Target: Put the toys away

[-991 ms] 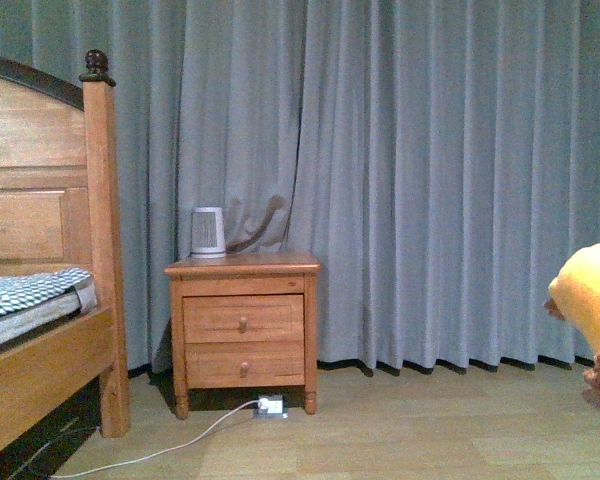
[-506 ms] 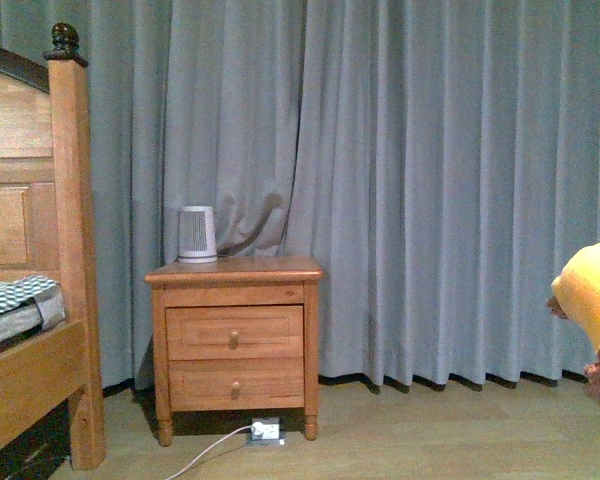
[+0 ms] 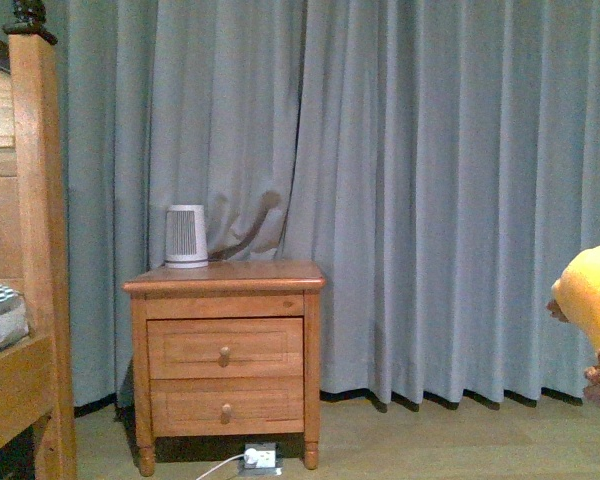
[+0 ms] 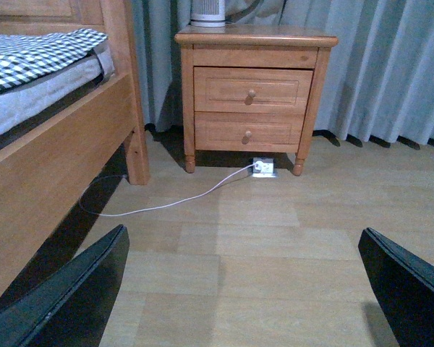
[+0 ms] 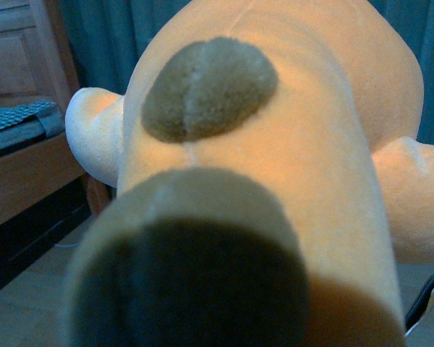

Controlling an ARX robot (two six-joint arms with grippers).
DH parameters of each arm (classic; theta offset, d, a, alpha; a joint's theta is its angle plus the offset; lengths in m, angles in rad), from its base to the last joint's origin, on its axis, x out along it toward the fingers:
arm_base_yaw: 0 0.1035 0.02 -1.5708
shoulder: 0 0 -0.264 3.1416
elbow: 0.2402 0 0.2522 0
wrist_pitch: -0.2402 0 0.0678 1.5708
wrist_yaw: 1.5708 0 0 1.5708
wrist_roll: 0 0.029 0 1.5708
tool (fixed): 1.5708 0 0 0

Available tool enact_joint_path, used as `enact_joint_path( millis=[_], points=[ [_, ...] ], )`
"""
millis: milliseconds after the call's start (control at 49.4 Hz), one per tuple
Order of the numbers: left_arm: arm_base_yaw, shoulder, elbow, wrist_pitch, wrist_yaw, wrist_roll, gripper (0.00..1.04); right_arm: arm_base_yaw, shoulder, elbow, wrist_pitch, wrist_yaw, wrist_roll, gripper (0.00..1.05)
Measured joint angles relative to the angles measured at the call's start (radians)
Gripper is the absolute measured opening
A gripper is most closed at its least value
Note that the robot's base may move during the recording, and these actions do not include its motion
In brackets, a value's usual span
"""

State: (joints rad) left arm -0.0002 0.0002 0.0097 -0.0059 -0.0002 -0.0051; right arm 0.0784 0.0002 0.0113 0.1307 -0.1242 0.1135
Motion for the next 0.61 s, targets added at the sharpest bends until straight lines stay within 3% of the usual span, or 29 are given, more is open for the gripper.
enact_joint_path(
  millis=[607],
  points=[
    [0.000, 0.000, 0.000, 0.000, 0.001, 0.000, 0.99, 0.000, 0.000, 0.000, 0.000, 0.000, 0.000, 0.10]
  ],
)
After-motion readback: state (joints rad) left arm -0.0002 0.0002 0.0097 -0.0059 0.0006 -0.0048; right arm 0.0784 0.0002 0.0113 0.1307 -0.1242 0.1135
